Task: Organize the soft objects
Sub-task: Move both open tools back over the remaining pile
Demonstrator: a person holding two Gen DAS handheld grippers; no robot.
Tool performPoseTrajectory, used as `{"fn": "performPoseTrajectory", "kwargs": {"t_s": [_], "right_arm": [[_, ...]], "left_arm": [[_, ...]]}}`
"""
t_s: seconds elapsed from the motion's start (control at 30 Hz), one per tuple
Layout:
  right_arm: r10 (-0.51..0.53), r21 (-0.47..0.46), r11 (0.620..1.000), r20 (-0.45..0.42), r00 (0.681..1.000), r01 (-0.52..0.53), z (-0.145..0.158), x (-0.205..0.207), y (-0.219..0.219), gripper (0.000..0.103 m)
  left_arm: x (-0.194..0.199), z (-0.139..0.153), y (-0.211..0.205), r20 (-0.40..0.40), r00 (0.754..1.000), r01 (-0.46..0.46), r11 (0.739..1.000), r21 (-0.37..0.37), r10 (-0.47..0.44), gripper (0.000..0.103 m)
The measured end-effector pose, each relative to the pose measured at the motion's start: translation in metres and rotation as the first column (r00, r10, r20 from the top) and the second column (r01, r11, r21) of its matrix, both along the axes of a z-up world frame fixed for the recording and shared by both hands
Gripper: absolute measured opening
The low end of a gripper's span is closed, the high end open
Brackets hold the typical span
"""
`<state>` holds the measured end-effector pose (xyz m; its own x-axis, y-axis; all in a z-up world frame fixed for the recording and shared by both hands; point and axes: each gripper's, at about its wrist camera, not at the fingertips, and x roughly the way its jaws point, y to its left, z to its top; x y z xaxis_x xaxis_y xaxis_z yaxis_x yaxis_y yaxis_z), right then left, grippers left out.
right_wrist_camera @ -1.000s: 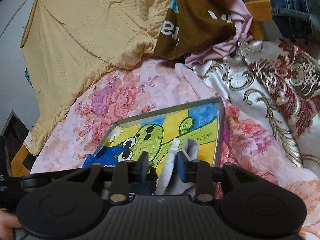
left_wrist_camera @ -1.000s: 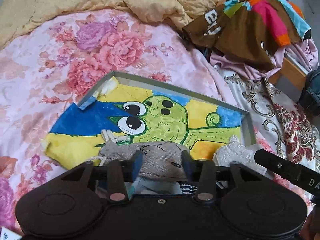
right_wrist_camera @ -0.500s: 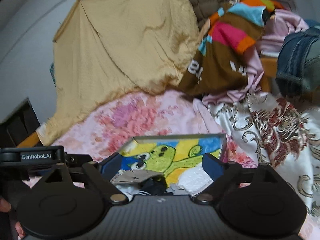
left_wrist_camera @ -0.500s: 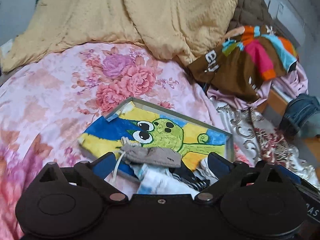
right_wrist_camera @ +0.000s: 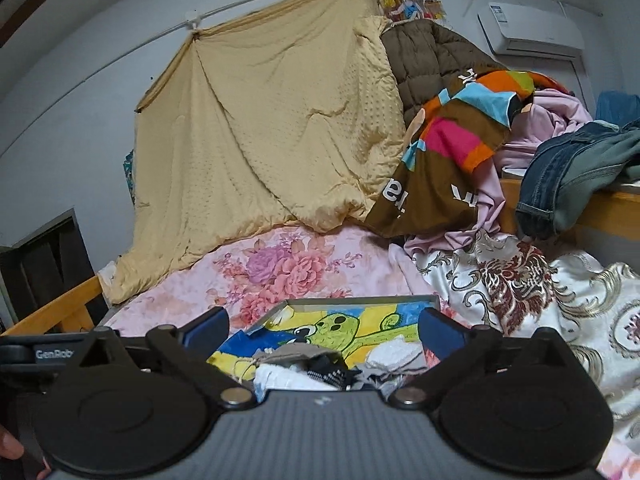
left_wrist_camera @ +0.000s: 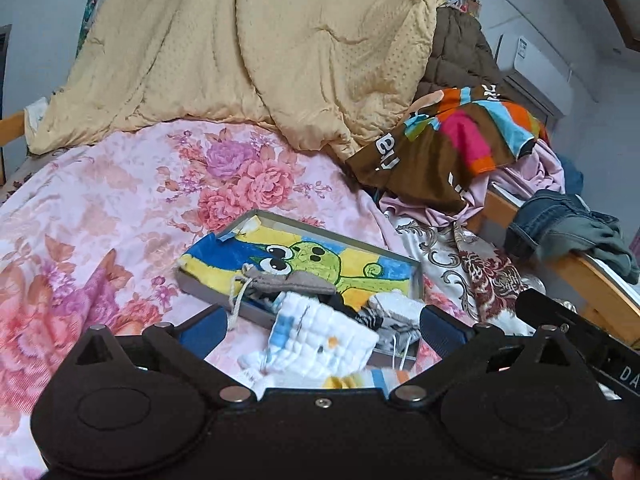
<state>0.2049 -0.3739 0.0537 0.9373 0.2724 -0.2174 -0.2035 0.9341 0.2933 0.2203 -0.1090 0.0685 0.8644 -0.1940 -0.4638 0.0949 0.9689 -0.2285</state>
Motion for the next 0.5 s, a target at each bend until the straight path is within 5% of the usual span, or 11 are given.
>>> {"fn": "performPoseTrajectory", "kwargs": {"t_s": [0.5], "right_arm": [[-0.025, 0.064, 0.998, -0.049, 0.999, 0.028, -0.012, -0.071, -0.002, 0.103]], "left_arm": [[-0.078, -0.017, 0.021, -0.020, 1.000, 0.002, 1.000, -0.025, -0.002, 0.102]]}}
